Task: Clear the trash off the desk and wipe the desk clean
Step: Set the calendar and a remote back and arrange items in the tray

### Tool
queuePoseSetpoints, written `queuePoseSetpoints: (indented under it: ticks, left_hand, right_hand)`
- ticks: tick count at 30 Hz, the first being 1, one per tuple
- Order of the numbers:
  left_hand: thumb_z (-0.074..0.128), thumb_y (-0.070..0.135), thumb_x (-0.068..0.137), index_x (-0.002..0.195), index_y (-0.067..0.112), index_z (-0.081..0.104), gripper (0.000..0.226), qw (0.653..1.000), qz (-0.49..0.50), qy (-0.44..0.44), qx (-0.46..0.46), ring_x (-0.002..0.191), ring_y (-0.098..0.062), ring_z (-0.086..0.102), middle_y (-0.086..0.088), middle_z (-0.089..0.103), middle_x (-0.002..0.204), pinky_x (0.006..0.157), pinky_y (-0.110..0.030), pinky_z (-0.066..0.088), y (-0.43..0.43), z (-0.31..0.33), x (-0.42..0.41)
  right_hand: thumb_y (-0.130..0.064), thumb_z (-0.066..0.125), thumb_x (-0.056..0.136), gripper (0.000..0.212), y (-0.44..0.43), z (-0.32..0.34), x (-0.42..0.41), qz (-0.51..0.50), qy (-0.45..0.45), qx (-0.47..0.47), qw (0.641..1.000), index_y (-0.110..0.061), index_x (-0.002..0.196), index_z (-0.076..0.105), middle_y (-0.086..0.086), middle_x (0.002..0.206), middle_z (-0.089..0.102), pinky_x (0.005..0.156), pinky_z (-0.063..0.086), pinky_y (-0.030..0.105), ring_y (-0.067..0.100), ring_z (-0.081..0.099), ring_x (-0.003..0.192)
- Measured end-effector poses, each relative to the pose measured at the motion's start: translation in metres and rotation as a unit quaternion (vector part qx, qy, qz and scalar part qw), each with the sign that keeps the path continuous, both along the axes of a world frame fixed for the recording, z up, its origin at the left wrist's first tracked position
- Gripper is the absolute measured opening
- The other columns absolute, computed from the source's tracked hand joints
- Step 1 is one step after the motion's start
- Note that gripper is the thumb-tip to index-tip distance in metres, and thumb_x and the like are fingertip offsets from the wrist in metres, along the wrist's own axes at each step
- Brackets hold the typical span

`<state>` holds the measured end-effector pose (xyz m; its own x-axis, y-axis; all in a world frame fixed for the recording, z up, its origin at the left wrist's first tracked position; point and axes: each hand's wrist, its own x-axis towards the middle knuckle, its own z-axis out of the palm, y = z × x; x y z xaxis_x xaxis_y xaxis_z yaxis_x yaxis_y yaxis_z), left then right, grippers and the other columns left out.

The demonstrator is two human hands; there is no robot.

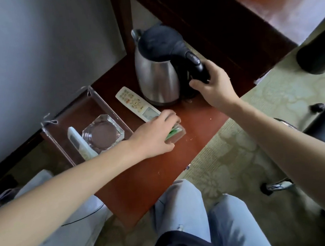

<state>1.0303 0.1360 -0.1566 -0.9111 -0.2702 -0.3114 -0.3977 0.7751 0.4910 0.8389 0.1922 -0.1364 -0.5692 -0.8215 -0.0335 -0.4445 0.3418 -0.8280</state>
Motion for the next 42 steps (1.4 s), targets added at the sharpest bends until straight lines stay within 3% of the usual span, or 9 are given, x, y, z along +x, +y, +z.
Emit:
queuePoseSetpoints:
  ticks: [2, 7, 11, 14, 21, 27, 30, 37, 42]
  left_hand:
    - [0.067, 0.025, 0.076, 0.131, 0.018, 0.039, 0.062, 1.000, -0.027, -0.004, 0.000, 0.116, -0.020, 0.048, 0.003, 0.028, 0.141, 0.084, -0.033, 0.047, -0.005, 0.032, 0.002]
    - [0.067, 0.025, 0.077, 0.133, 0.017, 0.039, 0.063, 0.997, -0.081, -0.003, 0.005, 0.118, -0.020, 0.048, 0.001, 0.027, 0.144, 0.086, -0.031, 0.046, -0.029, 0.121, 0.000]
    - [0.068, 0.025, 0.076, 0.133, 0.016, 0.040, 0.064, 0.994, -0.111, 0.016, -0.002, 0.115, -0.021, 0.051, -0.001, 0.032, 0.142, 0.090, -0.033, 0.046, -0.050, 0.185, -0.014]
    - [0.070, 0.025, 0.074, 0.133, 0.017, 0.041, 0.066, 0.991, -0.129, 0.036, -0.006, 0.117, -0.021, 0.051, -0.001, 0.033, 0.142, 0.092, -0.038, 0.046, -0.063, 0.222, -0.030]
    - [0.071, 0.024, 0.073, 0.133, 0.021, 0.040, 0.067, 0.988, -0.147, 0.041, -0.017, 0.115, -0.017, 0.051, 0.005, 0.031, 0.142, 0.092, -0.033, 0.045, -0.074, 0.269, -0.091]
    - [0.071, 0.017, 0.069, 0.129, 0.019, 0.043, 0.066, 0.991, -0.119, 0.040, -0.034, 0.115, -0.012, 0.048, 0.004, 0.035, 0.139, 0.090, -0.019, 0.038, -0.081, 0.281, -0.182]
    - [0.070, 0.020, 0.069, 0.127, 0.023, 0.043, 0.064, 0.993, -0.102, 0.019, -0.051, 0.115, -0.016, 0.049, 0.007, 0.034, 0.138, 0.093, -0.031, 0.043, -0.090, 0.282, -0.234]
    - [0.070, 0.026, 0.072, 0.125, 0.028, 0.040, 0.061, 0.997, -0.041, -0.019, -0.060, 0.106, -0.019, 0.054, 0.012, 0.032, 0.137, 0.089, -0.035, 0.045, -0.106, 0.277, -0.342]
    - [0.071, 0.026, 0.073, 0.127, 0.028, 0.040, 0.062, 1.000, 0.011, -0.009, -0.027, 0.114, -0.014, 0.050, 0.013, 0.032, 0.137, 0.092, -0.032, 0.045, -0.127, 0.270, -0.395]
  right_hand:
    - [-0.006, 0.065, 0.079, 0.038, 0.010, 0.028, 0.000, -0.012, -0.015, -0.005, 1.000, -0.012, 0.116, 0.056, -0.008, 0.098, 0.059, 0.071, 0.037, 0.002, 0.004, 0.053, 0.088]
    - [-0.003, 0.063, 0.080, 0.038, 0.022, 0.117, -0.006, -0.005, -0.014, 0.007, 1.000, -0.012, 0.116, 0.054, -0.005, 0.097, 0.059, 0.075, 0.040, 0.012, 0.008, 0.054, 0.088]
    - [0.001, 0.062, 0.079, 0.041, 0.025, 0.188, -0.016, -0.010, -0.008, -0.014, 1.000, -0.015, 0.116, 0.054, -0.004, 0.097, 0.059, 0.072, 0.039, 0.006, 0.006, 0.052, 0.086]
    - [-0.008, 0.062, 0.076, 0.042, 0.030, 0.227, -0.032, -0.019, -0.015, -0.040, 0.999, -0.027, 0.112, 0.053, -0.010, 0.092, 0.060, 0.078, 0.044, 0.019, 0.010, 0.054, 0.086]
    - [0.004, 0.060, 0.077, 0.043, 0.048, 0.265, -0.092, -0.069, 0.006, -0.069, 0.995, -0.025, 0.108, 0.055, -0.002, 0.094, 0.062, 0.080, 0.043, 0.024, 0.015, 0.057, 0.089]
    - [-0.015, 0.058, 0.071, 0.035, 0.064, 0.262, -0.181, -0.110, -0.011, -0.090, 0.990, -0.039, 0.097, 0.056, -0.002, 0.094, 0.065, 0.086, 0.047, 0.040, 0.022, 0.062, 0.096]
    - [-0.015, 0.058, 0.072, 0.035, 0.070, 0.256, -0.238, -0.113, -0.029, -0.098, 0.988, -0.034, 0.102, 0.057, -0.004, 0.094, 0.065, 0.085, 0.048, 0.038, 0.021, 0.062, 0.095]
    - [0.004, 0.059, 0.083, 0.036, 0.070, 0.257, -0.371, -0.087, -0.022, -0.084, 0.992, -0.023, 0.107, 0.056, -0.013, 0.087, 0.060, 0.072, 0.041, 0.008, -0.007, 0.055, 0.078]
    - [0.003, 0.059, 0.083, 0.034, 0.046, 0.255, -0.435, -0.094, -0.022, -0.079, 0.992, -0.021, 0.107, 0.056, -0.007, 0.089, 0.060, 0.070, 0.039, 0.004, -0.012, 0.052, 0.074]
